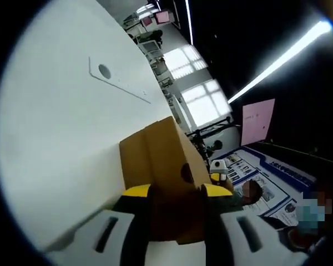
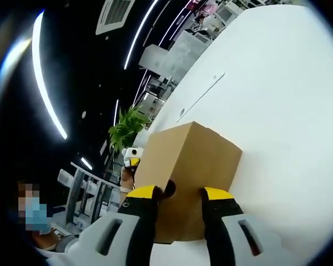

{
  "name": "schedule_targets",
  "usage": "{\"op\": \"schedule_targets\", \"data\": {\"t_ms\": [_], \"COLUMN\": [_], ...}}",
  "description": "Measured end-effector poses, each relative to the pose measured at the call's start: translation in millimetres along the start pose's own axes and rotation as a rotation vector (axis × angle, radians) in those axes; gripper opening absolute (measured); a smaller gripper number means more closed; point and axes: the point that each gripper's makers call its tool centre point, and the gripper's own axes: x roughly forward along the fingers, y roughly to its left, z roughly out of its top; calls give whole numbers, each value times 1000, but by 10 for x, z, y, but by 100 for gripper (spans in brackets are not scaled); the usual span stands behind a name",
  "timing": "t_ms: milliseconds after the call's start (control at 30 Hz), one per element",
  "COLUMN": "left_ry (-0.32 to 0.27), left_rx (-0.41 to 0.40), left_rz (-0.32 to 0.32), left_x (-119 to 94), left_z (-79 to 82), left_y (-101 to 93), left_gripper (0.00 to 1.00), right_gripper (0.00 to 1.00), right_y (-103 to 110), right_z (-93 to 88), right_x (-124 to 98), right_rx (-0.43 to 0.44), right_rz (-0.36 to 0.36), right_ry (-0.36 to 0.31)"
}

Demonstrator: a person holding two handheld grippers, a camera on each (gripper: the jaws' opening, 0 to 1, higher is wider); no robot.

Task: Operate the shoe box by opening the lid, removing the specified soft item, and placing it in the target area until the item is outside and the box remains undamaged.

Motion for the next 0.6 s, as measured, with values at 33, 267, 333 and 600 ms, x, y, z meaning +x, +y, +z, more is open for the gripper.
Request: {"op": "schedule_targets", "data": {"t_ms": [33, 267, 333, 600], "left_ry": [-1, -3, -4, -5], "left_rx": [-2, 0, 0, 1], "left_rz": [-2, -2, -1, 0], "left_x": [2, -4, -4, 0], "left_z": [-6, 8, 11, 0], "left_y": [0, 10, 11, 6], "left_gripper": [35, 35, 35, 34], "right_gripper": [31, 31, 31, 31], "right_y": [-3, -15, -19, -22], "right_z": [3, 13, 17, 13], "right_x": [-2, -10, -13, -10], "right_rx": [0, -3, -5, -6], "right_rz": [1, -4, -6, 0], "right_ry": [1, 14, 21, 38]}}
